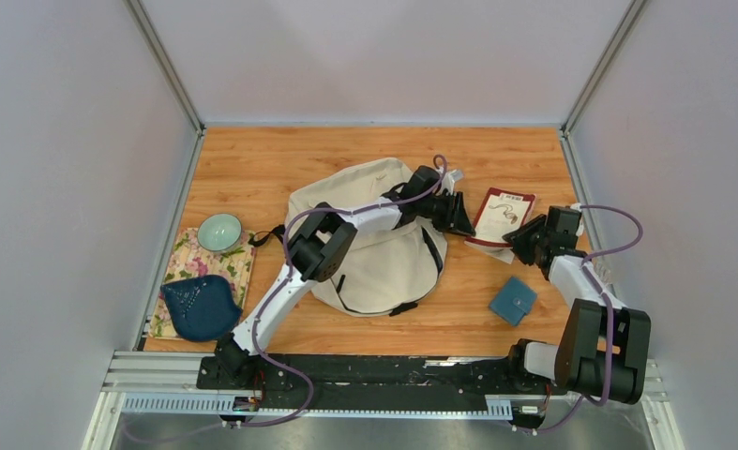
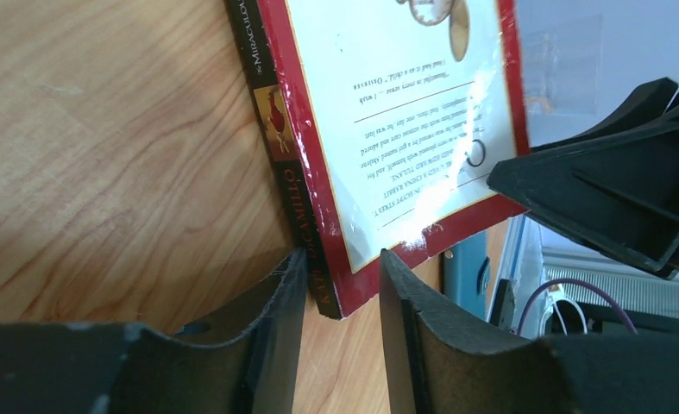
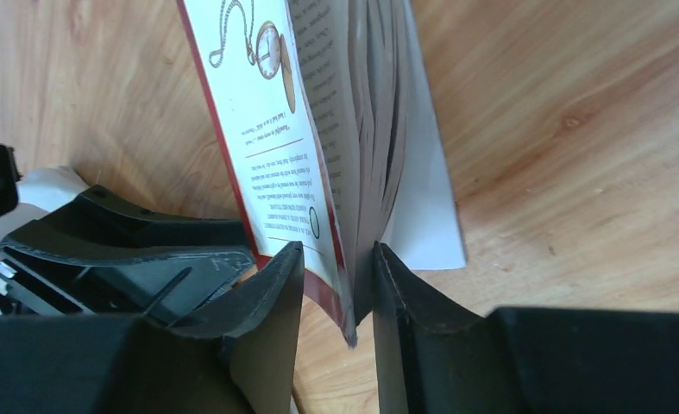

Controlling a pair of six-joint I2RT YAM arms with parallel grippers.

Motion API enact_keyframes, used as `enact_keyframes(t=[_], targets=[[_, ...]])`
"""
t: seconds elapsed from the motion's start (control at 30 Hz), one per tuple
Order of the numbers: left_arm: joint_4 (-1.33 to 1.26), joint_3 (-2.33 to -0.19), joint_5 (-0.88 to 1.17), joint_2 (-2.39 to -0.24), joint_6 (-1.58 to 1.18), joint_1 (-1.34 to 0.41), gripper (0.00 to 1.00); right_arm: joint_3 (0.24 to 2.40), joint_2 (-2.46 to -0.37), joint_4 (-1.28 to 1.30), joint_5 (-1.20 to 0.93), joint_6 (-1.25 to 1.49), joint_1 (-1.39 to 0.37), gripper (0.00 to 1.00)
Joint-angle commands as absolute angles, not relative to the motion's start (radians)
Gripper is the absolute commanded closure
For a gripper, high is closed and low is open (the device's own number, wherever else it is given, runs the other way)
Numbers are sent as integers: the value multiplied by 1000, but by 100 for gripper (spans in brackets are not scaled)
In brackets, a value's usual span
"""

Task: Pack the student bag
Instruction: Pick up the book from the center of the board.

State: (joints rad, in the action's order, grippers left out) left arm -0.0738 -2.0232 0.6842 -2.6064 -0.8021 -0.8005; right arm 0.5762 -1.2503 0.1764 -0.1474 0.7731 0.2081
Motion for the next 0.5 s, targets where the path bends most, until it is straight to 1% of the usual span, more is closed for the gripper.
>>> enact_keyframes(t=[0.0, 0.1, 0.17, 0.2, 0.27, 0.3, 0.4, 0.43, 0.47], targets=[[-84, -2052, 756, -2608, -822, -847, 59, 572, -1247, 83, -250, 779, 199, 64], [-84, -2049, 762, -2603, -824, -845, 63, 568, -1272, 87, -252, 778, 199, 63], [-84, -2043, 761, -2597, -822, -847, 65, 566, -1285, 92, -244, 775, 199, 65], [-84, -2036, 761, -2594, -824, -845, 66, 561, -1285, 97, -239, 772, 199, 74], [-89, -2028, 764, -2586, -828, -845, 67, 557, -1273, 101, -229, 767, 199, 87], [-89, -2019, 768, -2583, -827, -847, 67, 555, -1266, 107, -229, 761, 199, 100], [-84, -1993, 772, -2554, -822, -845, 67, 563, -1210, 150, -215, 746, 199, 100], [-87, -1980, 770, -2525, -815, -845, 66, 571, -1189, 164, -210, 730, 199, 100], [-89, -1968, 767, -2508, -810, -845, 62, 572, -1145, 179, -201, 726, 199, 100]])
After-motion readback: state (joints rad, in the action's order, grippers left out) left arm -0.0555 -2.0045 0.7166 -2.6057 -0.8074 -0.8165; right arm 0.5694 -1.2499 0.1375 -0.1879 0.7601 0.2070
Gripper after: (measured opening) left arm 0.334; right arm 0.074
